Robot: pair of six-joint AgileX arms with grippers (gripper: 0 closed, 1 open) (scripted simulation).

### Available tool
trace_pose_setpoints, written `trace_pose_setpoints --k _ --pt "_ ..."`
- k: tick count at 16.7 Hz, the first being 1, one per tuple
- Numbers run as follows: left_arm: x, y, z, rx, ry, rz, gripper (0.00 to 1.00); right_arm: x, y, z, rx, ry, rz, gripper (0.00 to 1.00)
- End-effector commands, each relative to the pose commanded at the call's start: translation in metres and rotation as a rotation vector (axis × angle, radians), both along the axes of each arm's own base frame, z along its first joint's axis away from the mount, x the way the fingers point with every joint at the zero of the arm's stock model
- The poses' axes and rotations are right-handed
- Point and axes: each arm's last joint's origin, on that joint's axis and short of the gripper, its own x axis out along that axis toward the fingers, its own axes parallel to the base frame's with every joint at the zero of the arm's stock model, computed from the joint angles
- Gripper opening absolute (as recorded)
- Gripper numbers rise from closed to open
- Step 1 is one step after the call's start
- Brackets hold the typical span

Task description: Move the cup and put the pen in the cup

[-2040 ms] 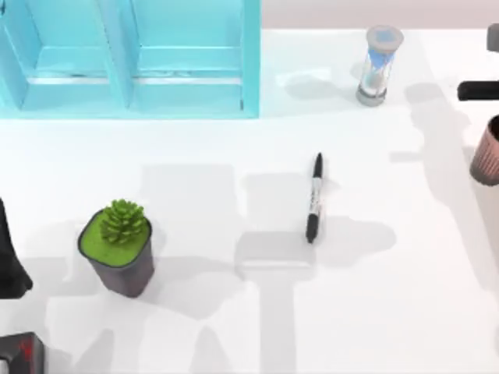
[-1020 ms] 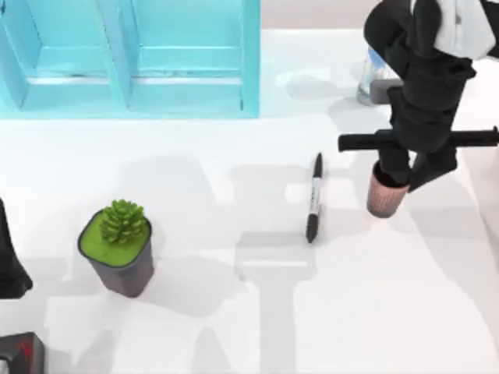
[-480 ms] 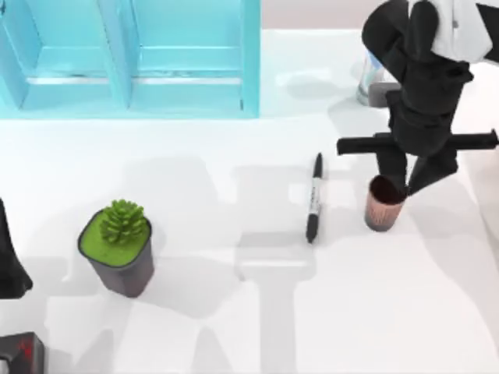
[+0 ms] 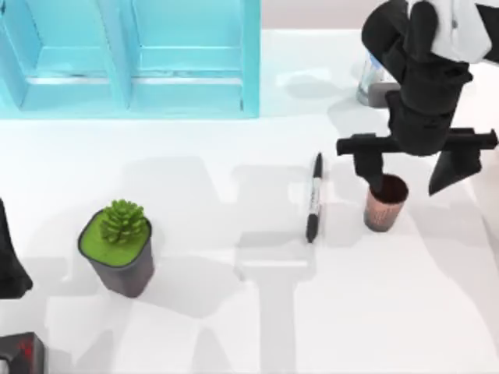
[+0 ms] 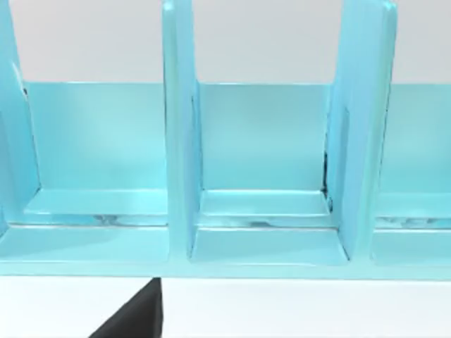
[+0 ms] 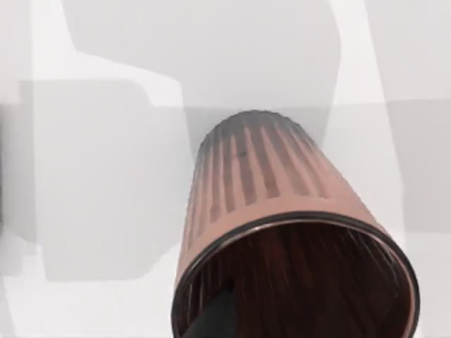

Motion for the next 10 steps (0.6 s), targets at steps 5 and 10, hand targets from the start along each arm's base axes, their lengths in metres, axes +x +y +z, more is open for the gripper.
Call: trace_pose_setpoints --k 5,10 --pt "0.0 0.0 0.0 0.0 0.0 0.0 1.0 0.0 0.0 0.0 0.0 0.0 0.0 1.0" --pt "0.0 0.0 0.0 0.0 0.0 0.0 1.0 0.0006 -0.001 0.0005 0.0 0.0 -0.003 1.0"
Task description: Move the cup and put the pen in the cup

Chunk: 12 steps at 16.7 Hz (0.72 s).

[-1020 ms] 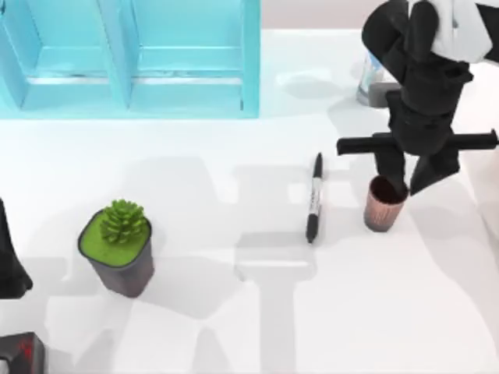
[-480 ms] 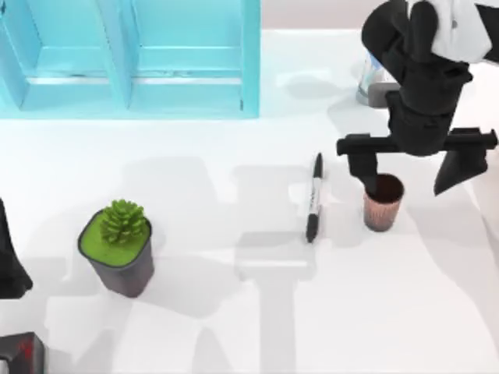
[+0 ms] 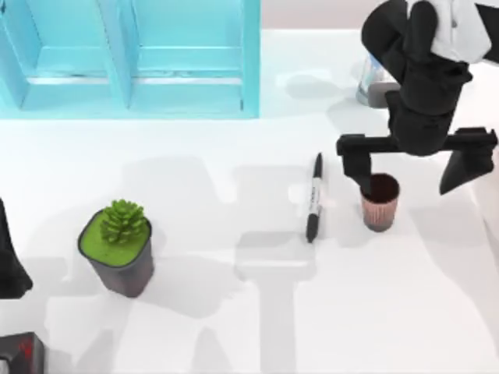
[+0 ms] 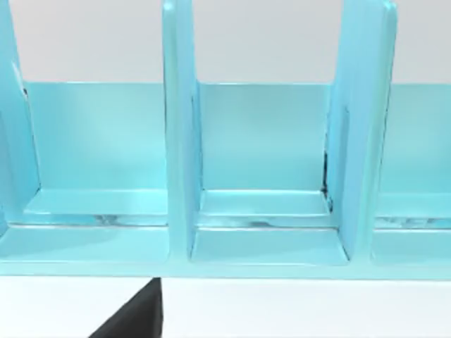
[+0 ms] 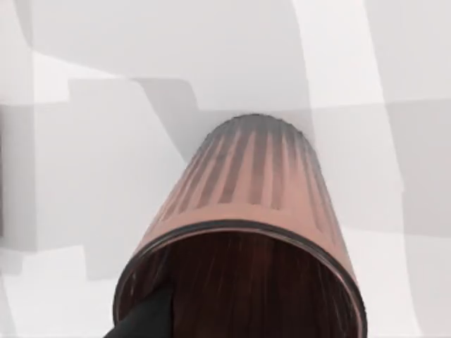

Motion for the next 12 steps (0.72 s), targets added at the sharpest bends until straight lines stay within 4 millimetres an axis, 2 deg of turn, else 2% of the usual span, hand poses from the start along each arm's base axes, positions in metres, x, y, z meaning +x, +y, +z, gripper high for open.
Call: trace_pose_setpoints --k 2,5,9,12 --pt "0.0 0.0 0.0 0.0 0.0 0.0 1.0 0.002 0.001 0.005 -0.003 0.006 -0.001 1.0" --pt "0.0 0.0 0.0 0.0 0.0 0.0 1.0 0.009 0.005 0.027 -0.01 0.023 -0.001 1.0" --pt "0.0 0.0 0.0 0.0 0.0 0.0 1.0 0.015 0.008 0.086 0.0 0.007 0.0 1.0" --pt "0.0 0.0 0.0 0.0 0.0 0.0 1.0 0.008 0.005 0.126 0.004 -0.002 0.001 1.0"
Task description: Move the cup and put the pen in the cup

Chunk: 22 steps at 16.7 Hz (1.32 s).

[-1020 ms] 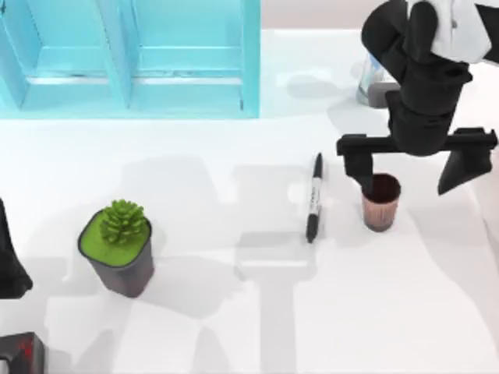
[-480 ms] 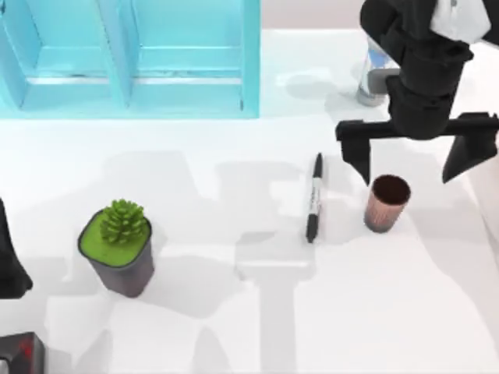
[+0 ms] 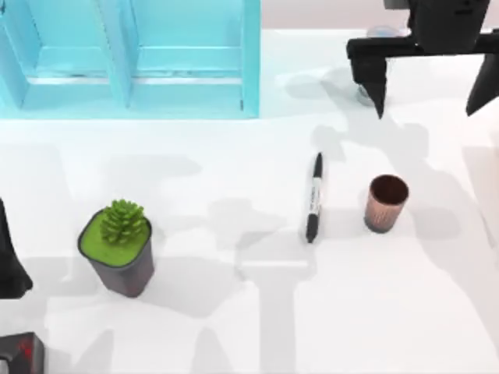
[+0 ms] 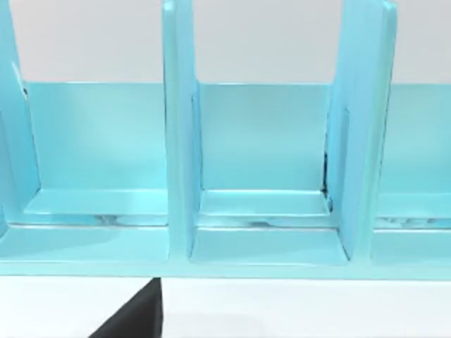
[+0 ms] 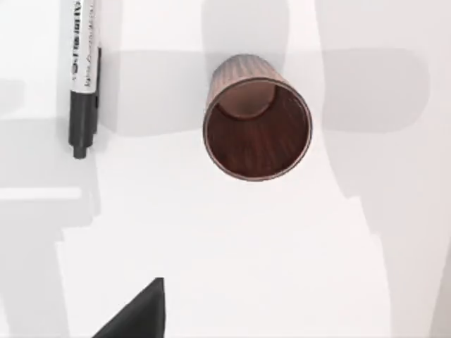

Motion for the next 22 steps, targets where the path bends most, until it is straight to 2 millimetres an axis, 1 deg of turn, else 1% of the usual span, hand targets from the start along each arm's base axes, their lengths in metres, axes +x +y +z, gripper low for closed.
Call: trace_pose_setpoints --k 2,3,7,8,10,12,13,16,17,18,19,20,22 --pt "0.0 0.0 0.0 0.0 0.0 0.0 1.0 -0.006 -0.003 0.016 -0.002 0.001 0.0 1.0" --pt "0.0 0.0 0.0 0.0 0.0 0.0 1.0 -0.007 -0.004 0.021 -0.003 0.001 0.0 1.0" --pt "0.0 0.0 0.0 0.0 0.0 0.0 1.0 -0.009 -0.005 0.024 -0.004 0.001 -0.001 1.0" --pt "0.0 0.0 0.0 0.0 0.0 0.0 1.0 0.014 0.009 0.031 0.078 -0.166 0.01 1.0" --pt "0.0 0.0 0.0 0.0 0.0 0.0 1.0 0.015 0.014 0.026 0.071 -0.16 0.004 1.0" --pt "0.0 0.0 0.0 0.0 0.0 0.0 1.0 0.02 0.031 0.008 0.048 -0.136 -0.021 1.0" --pt "0.0 0.0 0.0 0.0 0.0 0.0 1.0 0.023 0.043 -0.007 0.029 -0.116 -0.042 1.0" --pt "0.0 0.0 0.0 0.0 0.0 0.0 1.0 0.028 0.089 -0.073 -0.061 -0.039 -0.113 1.0" --pt "0.0 0.0 0.0 0.0 0.0 0.0 1.0 0.027 0.102 -0.091 -0.089 -0.026 -0.129 1.0" --pt "0.0 0.0 0.0 0.0 0.0 0.0 1.0 0.024 0.113 -0.105 -0.112 -0.019 -0.14 1.0" --pt "0.0 0.0 0.0 0.0 0.0 0.0 1.0 0.022 0.121 -0.114 -0.129 -0.016 -0.146 1.0" --pt "0.0 0.0 0.0 0.0 0.0 0.0 1.0 0.02 0.125 -0.119 -0.138 -0.015 -0.149 1.0" --pt "0.0 0.0 0.0 0.0 0.0 0.0 1.0 0.02 0.126 -0.121 -0.14 -0.015 -0.15 1.0"
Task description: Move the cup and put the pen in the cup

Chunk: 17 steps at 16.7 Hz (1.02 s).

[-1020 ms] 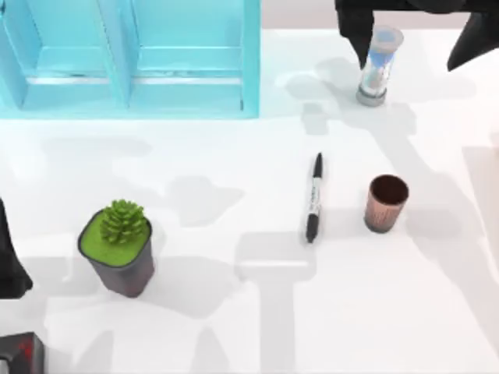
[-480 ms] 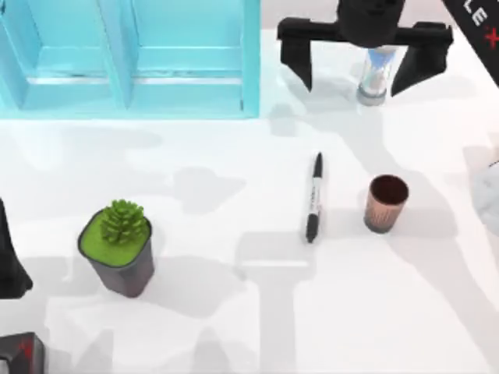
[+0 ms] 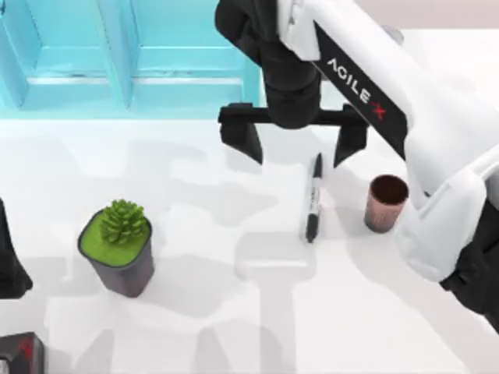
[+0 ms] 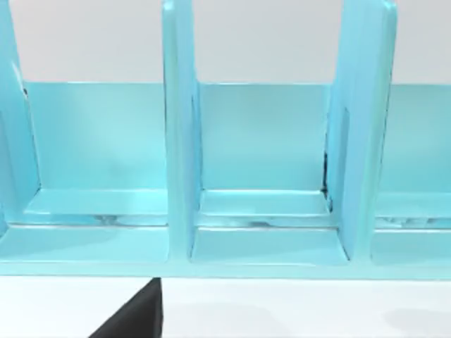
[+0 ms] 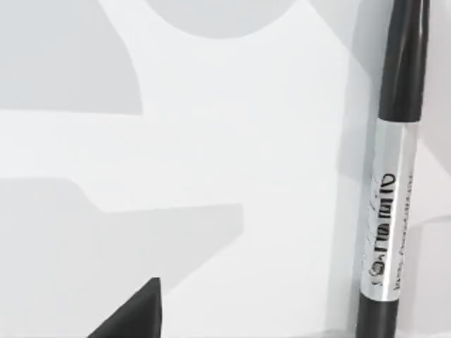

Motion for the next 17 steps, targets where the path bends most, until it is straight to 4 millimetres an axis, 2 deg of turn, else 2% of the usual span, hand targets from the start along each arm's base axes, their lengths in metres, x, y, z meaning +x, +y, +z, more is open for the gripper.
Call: trace_pose_setpoints --k 3,8,17 --pt "0.0 0.0 0.0 0.0 0.0 0.0 1.0 0.007 0.005 -0.003 0.061 -0.07 0.001 1.0" --pt "0.0 0.0 0.0 0.0 0.0 0.0 1.0 0.007 0.006 -0.027 0.005 -0.003 0.0 1.0" --pt "0.0 0.0 0.0 0.0 0.0 0.0 1.0 0.008 0.008 -0.052 -0.001 0.001 0.0 1.0"
